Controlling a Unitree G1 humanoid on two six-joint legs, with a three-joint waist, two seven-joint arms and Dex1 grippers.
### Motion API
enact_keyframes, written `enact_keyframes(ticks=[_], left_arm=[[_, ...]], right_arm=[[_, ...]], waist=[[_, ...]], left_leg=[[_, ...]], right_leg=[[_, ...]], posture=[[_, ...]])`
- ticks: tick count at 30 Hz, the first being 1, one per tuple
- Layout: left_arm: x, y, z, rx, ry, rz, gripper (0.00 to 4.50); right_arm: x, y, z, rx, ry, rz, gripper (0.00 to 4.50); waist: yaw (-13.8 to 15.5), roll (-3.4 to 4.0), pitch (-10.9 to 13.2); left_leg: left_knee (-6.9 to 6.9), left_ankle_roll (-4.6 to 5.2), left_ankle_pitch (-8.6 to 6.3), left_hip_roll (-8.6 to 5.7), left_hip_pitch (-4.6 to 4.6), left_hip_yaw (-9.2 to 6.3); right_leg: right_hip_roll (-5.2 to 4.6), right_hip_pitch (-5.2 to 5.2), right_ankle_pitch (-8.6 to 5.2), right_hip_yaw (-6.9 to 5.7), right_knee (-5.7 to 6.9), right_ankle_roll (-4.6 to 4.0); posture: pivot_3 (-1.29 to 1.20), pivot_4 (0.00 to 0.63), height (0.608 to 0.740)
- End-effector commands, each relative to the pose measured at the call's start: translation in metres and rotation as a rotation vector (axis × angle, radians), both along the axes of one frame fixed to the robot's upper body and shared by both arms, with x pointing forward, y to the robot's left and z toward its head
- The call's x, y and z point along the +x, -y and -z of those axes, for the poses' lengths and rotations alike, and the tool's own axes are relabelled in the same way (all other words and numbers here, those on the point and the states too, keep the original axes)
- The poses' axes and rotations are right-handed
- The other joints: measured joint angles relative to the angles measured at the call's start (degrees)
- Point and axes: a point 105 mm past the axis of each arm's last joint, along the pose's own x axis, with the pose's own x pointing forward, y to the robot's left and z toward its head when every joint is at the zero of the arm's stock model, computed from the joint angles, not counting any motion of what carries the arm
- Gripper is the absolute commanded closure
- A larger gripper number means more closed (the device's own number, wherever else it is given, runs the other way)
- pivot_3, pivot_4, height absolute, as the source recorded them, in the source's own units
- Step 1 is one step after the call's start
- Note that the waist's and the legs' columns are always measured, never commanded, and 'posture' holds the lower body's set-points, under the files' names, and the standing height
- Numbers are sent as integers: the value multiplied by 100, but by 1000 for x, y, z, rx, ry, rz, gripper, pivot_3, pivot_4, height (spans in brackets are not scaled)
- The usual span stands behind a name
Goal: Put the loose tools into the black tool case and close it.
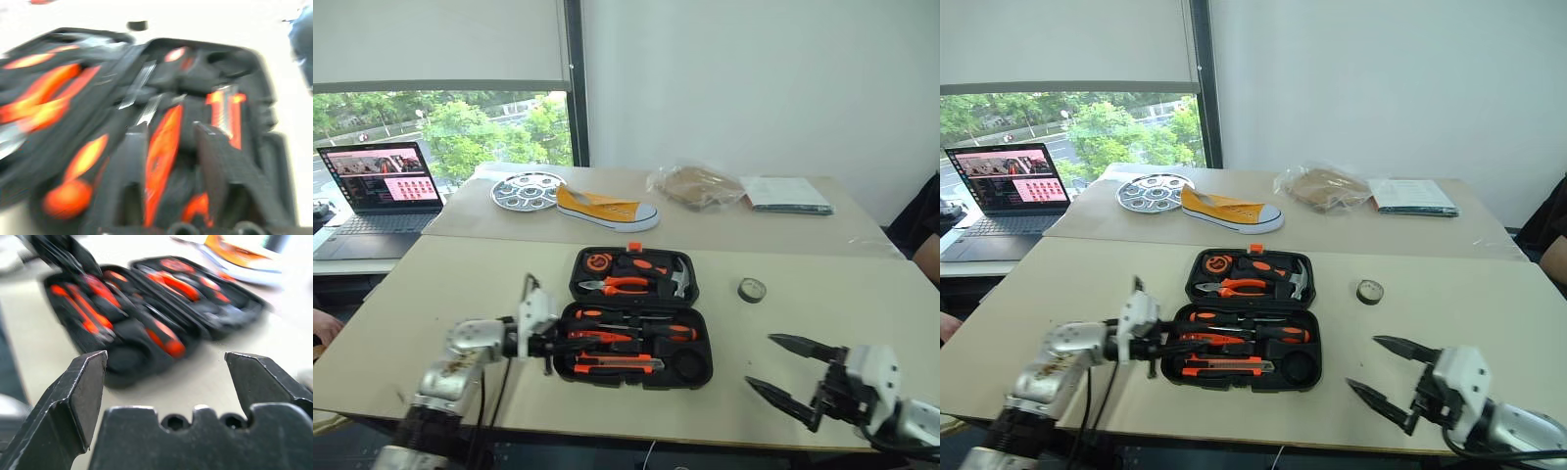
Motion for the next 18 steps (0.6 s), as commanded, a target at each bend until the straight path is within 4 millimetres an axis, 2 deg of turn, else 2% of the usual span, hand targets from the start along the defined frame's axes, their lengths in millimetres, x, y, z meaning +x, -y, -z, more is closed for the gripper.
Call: enact_keyframes(ticks=[1, 4, 6, 9, 12, 14, 16, 18], left_arm=[[-12, -22, -24, -88, 12, 20, 1262], [-13, -29, -26, -84, -4, 13, 67], [-8, -26, -33, -103, 33, 6, 25], [3, -18, -43, -134, 88, -19, 25], [8, -13, -42, -135, 101, -24, 25], [9, -9, -40, -133, 103, -14, 25], [9, -3, -38, -132, 100, 1, 25], [9, 0, -38, -133, 98, 11, 0]], right_arm=[[5, 26, -5, -18, 30, 130, 0], [24, 28, -10, -52, 12, 134, 0], [43, 26, -16, -81, -12, 115, 0], [85, 20, -23, -190, -92, 69, 0], [117, 16, -24, -269, -150, 50, 0], [138, 9, -23, -329, -188, 26, 0], [158, 5, -20, -379, -218, 14, 0], [172, 5, -18, -398, -240, 29, 525]], waist=[[5, 5, 3], [-5, 11, 10], [-14, 12, 13], [-36, 8, 22], [-40, 6, 25], [-49, 7, 25], [-69, 17, 29], [-91, 16, 29]], left_leg=[[0, 0, -1, 0, -1, 1], [5, 8, -5, -2, 0, 16], [5, 12, -7, -6, 4, 20], [11, 22, 0, -6, 3, 22], [3, 35, 11, -3, -3, 16], [-7, -12, 38, -1, -8, 8], [-10, -21, 45, -2, -23, 12], [-10, -20, 46, -1, -39, 12]], right_leg=[[-1, 0, -1, -1, -1, 1], [-6, -2, -1, 1, -2, 8], [-8, 0, 2, 6, -5, 27], [-4, 0, 24, 11, -14, 39], [3, -2, 52, 8, -31, 10], [18, -3, 62, 2, -39, -16], [26, -14, 61, 3, -46, -19], [32, -26, 62, -1, -50, -18]], posture=[[0, 150, 740], [0, 150, 740], [0, 150, 740], [0, 150, 740], [0, 150, 740], [0, 150, 740], [0, 150, 740], [0, 150, 740]])
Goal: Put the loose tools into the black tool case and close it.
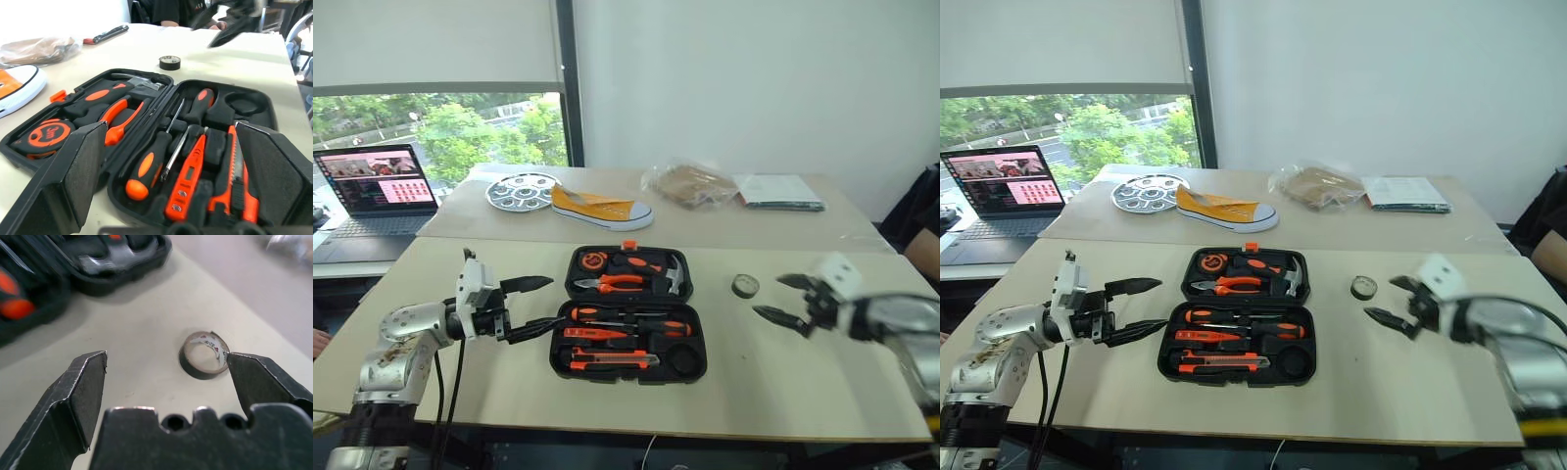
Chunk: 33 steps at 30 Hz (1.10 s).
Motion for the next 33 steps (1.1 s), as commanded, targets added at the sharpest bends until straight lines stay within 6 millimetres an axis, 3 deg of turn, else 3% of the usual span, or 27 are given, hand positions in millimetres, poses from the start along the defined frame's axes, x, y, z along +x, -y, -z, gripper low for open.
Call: enact_keyframes(ticks=[1, 8, 12, 15, 17, 19, 23, 25, 29, 33], left_arm=[[-1, 6, -6, 10, 36, 21, 0], [-4, 8, -2, 19, 31, 30, 0], [-6, 8, -1, 25, 29, 42, 0], [-10, 9, 1, 38, 34, 71, 0], [-16, 10, 4, 64, 22, 112, 0], [-22, 11, 7, 94, 18, 146, 0], [-28, 11, 15, 133, 6, 180, 0], [-29, 12, 17, 136, 7, 179, 0], [-30, 13, 19, 128, 5, 174, 0], [-30, 13, 19, 134, 7, 163, 0]], right_arm=[[16, 4, 8, -74, -51, 8, 667], [32, 2, 19, -139, -99, -8, 3067], [34, -3, 5, -132, -54, -73, 4456], [21, -29, -19, -59, 26, -289, 4456], [-12, -60, -38, 26, 18, -555, 4456], [-41, -84, -46, 81, -31, -709, 4456], [-83, -117, -31, 100, -202, -775, 4456], [-94, -126, -19, 94, -261, -734, 4456], [-99, -127, 3, 40, -311, -663, 4456], [-101, -115, 27, -112, -353, -630, 4456]], waist=[[-12, 0, 0], [-3, 2, 0], [-26, 4, 1], [-42, 12, 6], [-46, 19, 11], [-46, 24, 13], [-36, 25, 13], [-22, 25, 13], [11, 25, 14], [23, 24, 14]], left_leg=[[0, 3, -1, -1, -14, -1], [12, 11, -4, -11, -115, 3], [16, 11, -4, -9, -118, 0], [21, 9, -4, -8, -112, 1], [26, 6, -2, -8, -104, 3], [25, 3, 0, -4, -99, 0], [29, 2, 0, 1, -92, 0], [33, 2, -1, 0, -92, 0], [48, 5, -2, -4, -94, 1], [57, 6, -2, -5, -95, 2]], right_leg=[[-4, -7, 0, -3, -4, 2], [-21, -84, -3, -74, -1, 31], [-23, -83, -2, -82, -11, 35], [-25, -83, -3, -79, -10, 35], [-23, -81, -2, -71, 0, 34], [-21, -80, -2, -69, 5, 33], [-24, -77, -1, -68, 13, 31], [-29, -76, 2, -69, 13, 27], [-31, -75, 8, -66, 15, 21], [-29, -75, 10, -63, 20, 19]], posture=[[0, 150, 740], [0, 150, 740], [0, 150, 740], [0, 150, 740], [0, 150, 740], [0, 150, 740], [0, 150, 740], [0, 150, 740], [0, 150, 740], [0, 150, 740]])
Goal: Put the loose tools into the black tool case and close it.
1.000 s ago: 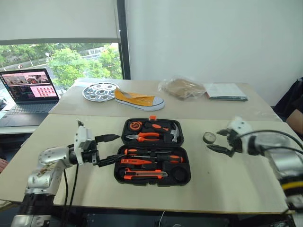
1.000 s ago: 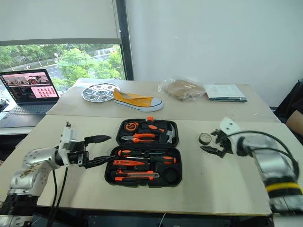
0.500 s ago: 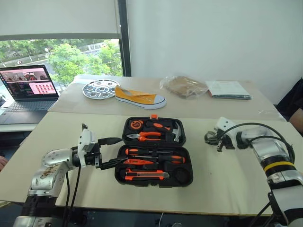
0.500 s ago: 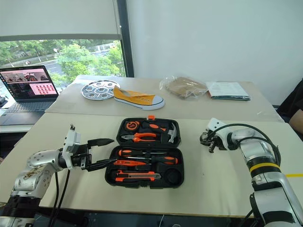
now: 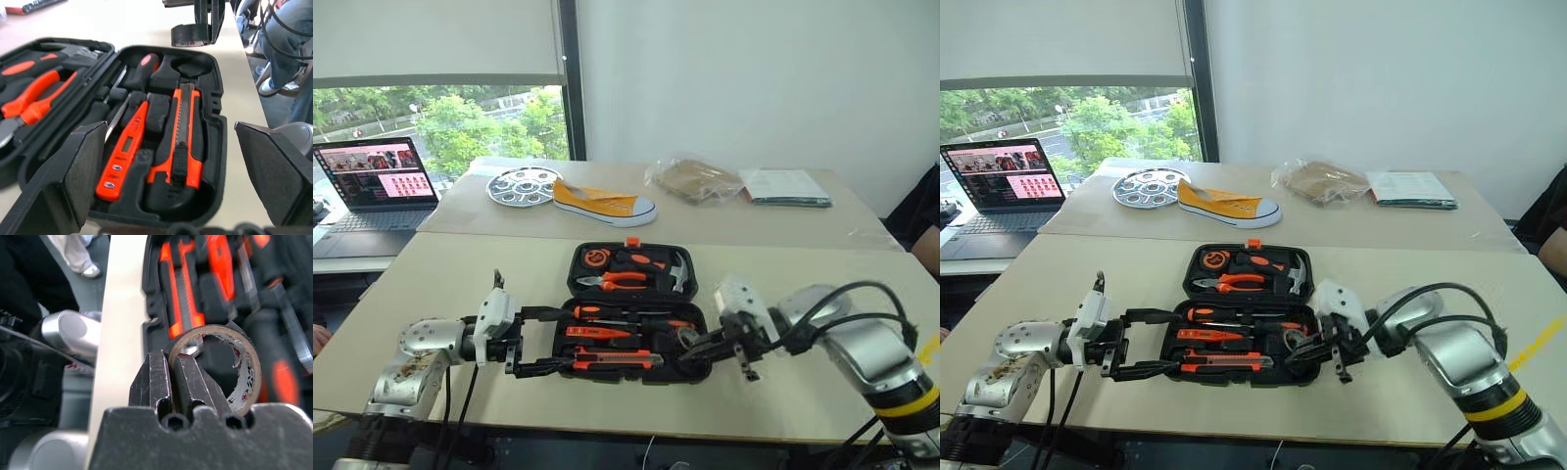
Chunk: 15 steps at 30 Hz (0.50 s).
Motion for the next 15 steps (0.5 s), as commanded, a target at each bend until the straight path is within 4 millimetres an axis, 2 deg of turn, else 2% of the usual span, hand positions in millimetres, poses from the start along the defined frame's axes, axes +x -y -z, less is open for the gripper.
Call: enact_keyframes(ticks=[1, 7, 9, 11, 12, 13, 15], left_arm=[[-1, 3, -9, 6, 57, 7, 0], [1, 1, -11, 11, 62, 0, 0], [2, 0, -12, 13, 66, -7, 0], [4, -2, -13, 11, 69, -20, 0], [4, -3, -14, 8, 70, -27, 0], [5, -3, -14, 6, 70, -32, 0], [6, -5, -16, -3, 69, -50, 0]], right_arm=[[-2, 8, 9, -119, 35, -15, 4456], [6, 4, 17, -139, 34, 17, 4456], [14, 2, 20, -145, 70, 47, 4456], [8, 3, 21, -174, 20, 21, 3686], [5, 3, 20, -184, 4, -4, 3606], [3, 3, 20, -189, -3, -21, 3175], [5, -4, 9, -122, 6, -27, 2614]], waist=[[6, 0, 0], [49, -1, 0], [48, -4, -1], [36, -11, -2], [24, -10, -2], [23, -10, -2], [26, -11, -2]], left_leg=[[1, 0, 0, 0, 0, 0], [8, 5, -3, -3, 1, -1], [10, 5, -3, -3, 1, 0], [14, 5, -3, -2, 6, 0], [18, 5, -3, -2, 8, 2], [19, 5, -3, -2, 13, 7], [19, 6, -3, -2, 16, 8]], right_leg=[[1, -1, 0, 2, 2, 0], [2, 0, 0, 5, 15, 1], [3, -1, 0, 7, 17, 1], [5, 1, -1, 9, 25, 1], [5, 1, -1, 15, 30, 1], [5, 1, -1, 24, 33, 1], [5, 2, -2, 29, 34, 1]], posture=[[0, 150, 740], [0, 150, 740], [0, 150, 740], [0, 150, 740], [0, 150, 740], [0, 150, 740], [0, 150, 740]])
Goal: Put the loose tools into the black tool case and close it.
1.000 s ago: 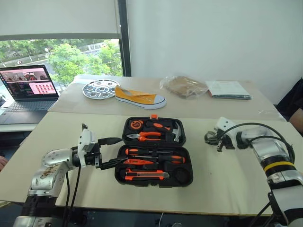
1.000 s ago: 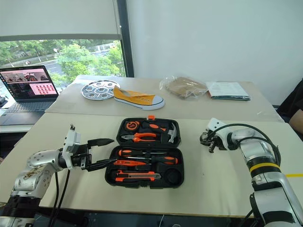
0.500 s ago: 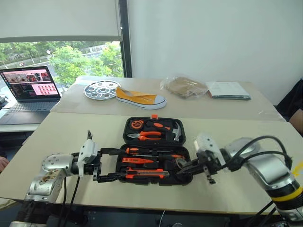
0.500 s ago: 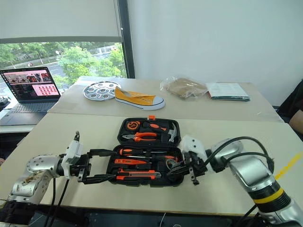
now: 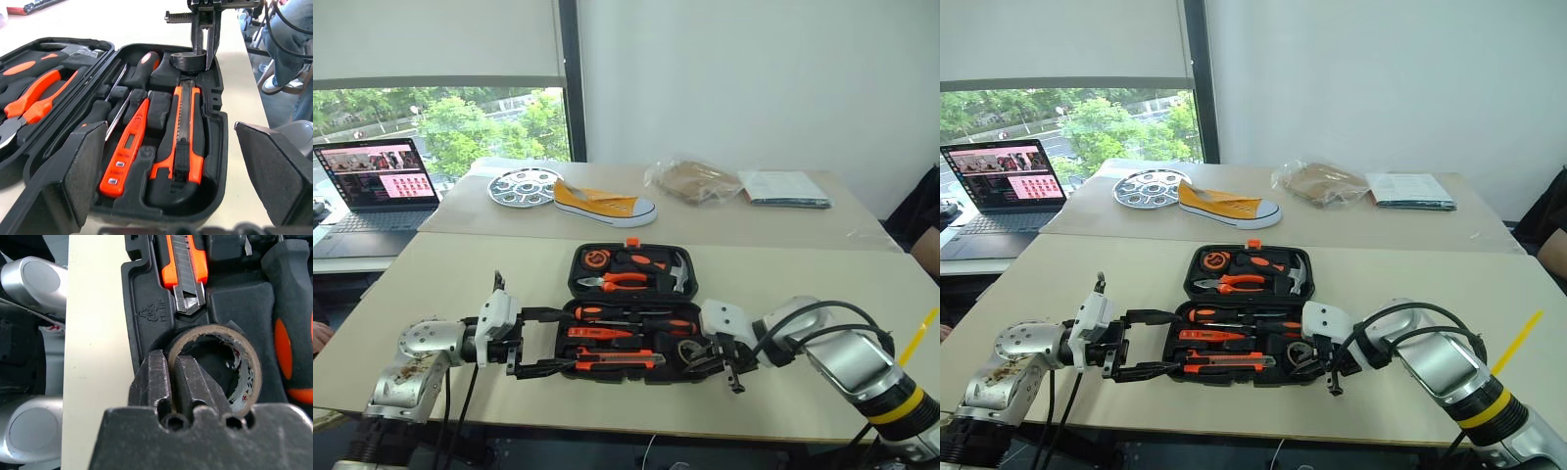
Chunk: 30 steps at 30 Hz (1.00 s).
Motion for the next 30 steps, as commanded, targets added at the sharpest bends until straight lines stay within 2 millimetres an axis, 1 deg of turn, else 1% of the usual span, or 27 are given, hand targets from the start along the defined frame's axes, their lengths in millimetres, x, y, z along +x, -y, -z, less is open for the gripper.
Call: enact_keyframes(ticks=[1, 2, 3, 4, 6, 8, 9, 12, 14, 15, 16, 17, 18, 19, 20, 21, 22, 23, 25, 28, 30], left_arm=[[4, -5, -13, -6, 50, -36, 0], [4, -6, -13, -8, 49, -40, 0], [6, -9, -12, 12, 43, -61, 0], [11, -17, -9, 38, 40, -114, 0], [23, -33, -9, 38, 37, -228, 0], [29, -42, -11, 19, 32, -302, 0], [33, -46, -11, 16, 26, -344, 0], [44, -58, -8, 4, 8, -458, 0], [56, -62, -4, -13, -6, -541, 541], [60, -60, -1, -21, -19, -564, 733], [64, -58, 2, -24, -28, -581, 1117], [68, -55, 4, -22, -35, -594, 1444], [71, -52, 7, -18, -46, -596, 1933], [73, -49, 9, -12, -52, -602, 2218], [77, -46, 12, -5, -63, -609, 2644], [79, -44, 14, 0, -69, -614, 2977], [83, -40, 16, 4, -80, -621, 3398], [86, -38, 19, 11, -92, -630, 3769], [89, -28, 24, 22, -109, -608, 4445], [88, -12, 28, 32, -129, -549, 4445], [86, -7, 33, 54, -146, -519, 4445]], right_arm=[[-4, -5, -6, 48, -46, -26, 2274], [-8, -6, -8, 57, -64, -46, 1942], [-6, -6, -15, 87, -58, -43, 1651], [-6, -5, -26, 152, -80, -41, 1309], [-6, 1, -43, 253, -97, -43, 1309], [-7, 11, -53, 305, -86, -60, 1309], [-4, 16, -57, 337, -72, -40, 1309], [14, 29, -64, 420, -20, 67, 1309], [49, 51, -52, 348, 145, 231, 1828], [61, 60, -41, 292, 200, 284, 2008], [70, 66, -33, 255, 244, 322, 2373], [78, 68, -29, 247, 284, 350, 2664], [86, 68, -27, 251, 317, 373, 3111], [92, 67, -25, 247, 351, 383, 3361], [99, 65, -23, 238, 389, 386, 3786], [103, 64, -21, 230, 412, 383, 4027], [106, 62, -18, 228, 416, 382, 4397], [109, 58, -15, 226, 420, 374, 4500], [111, 48, -10, 237, 409, 345, 4500], [108, 31, -8, 275, 368, 302, 4500], [101, 27, -5, 271, 326, 278, 4500]], waist=[[14, -1, 0], [23, -1, 1], [31, -1, 0], [34, -2, 1], [35, -3, 2], [44, -4, 2], [45, -5, 3], [55, -8, 4], [51, -10, 3], [49, -10, 3], [54, -11, 3], [54, -12, 3], [46, -12, 3], [34, -12, 4], [23, -12, 4], [0, -12, 4], [-19, -12, 4], [-41, -11, 4], [-82, -11, 4], [-107, -11, 4], [-108, -11, 4]], left_leg=[[0, 0, 0, 0, 1, -1], [-1, 0, 0, 0, -1, -4], [-3, 0, 0, 0, -1, -3], [-6, 2, -1, 0, -1, -3], [-9, 3, -2, 1, -3, -3], [-11, 6, -3, -1, -7, -2], [-9, 8, -5, -1, -7, -2], [-6, 14, -8, -1, -6, 0], [-4, 15, -9, -2, -6, 2], [-4, 15, -9, -3, 0, 5], [-3, 15, -8, -5, 3, 7], [-3, 15, -8, -9, 2, 9], [-4, 15, -7, -10, 2, 9], [-4, 14, -7, -10, 4, 13], [-5, 12, -6, -9, 2, 16], [-8, 9, -4, -9, 2, 17], [-8, 5, -2, -8, 3, 20], [-10, 2, 0, -8, 2, 20], [-12, 0, 1, -7, 4, 22], [-15, 0, 1, -4, 9, 24], [-15, -1, 2, -3, 9, 26]], right_leg=[[1, 1, 0, 0, 0, 0], [1, 0, 0, -1, 0, 0], [2, -1, 0, -1, 0, 0], [1, -2, 0, -1, 1, 0], [4, -5, 0, -4, -4, -1], [4, -7, 0, -5, -6, 0], [3, -5, 0, -6, -8, 0], [-1, -1, 1, -6, -10, 2], [-1, -1, 3, -3, -8, 6], [-1, 3, 4, -1, -5, 7], [-2, 7, 5, 1, -5, 8], [-4, 6, 6, 3, -5, 10], [-4, 6, 6, 5, -4, 12], [-3, 4, 7, 7, 0, 12], [-2, -1, 7, 9, 2, 12], [0, -3, 7, 10, 3, 12], [2, -5, 7, 10, 4, 11], [3, -5, 7, 10, 4, 11], [4, -5, 7, 10, 4, 11], [5, -3, 7, 11, 3, 11], [6, -4, 7, 11, 3, 11]], posture=[[0, 150, 740], [0, 150, 740], [0, 150, 740], [0, 150, 740], [0, 150, 740], [0, 150, 740], [0, 150, 740], [0, 150, 740], [0, 150, 740], [0, 150, 740], [0, 150, 740], [0, 150, 740], [0, 150, 740], [0, 150, 740], [0, 150, 740], [0, 150, 740], [0, 150, 740], [0, 150, 740], [0, 150, 740], [0, 150, 740], [0, 150, 740]])
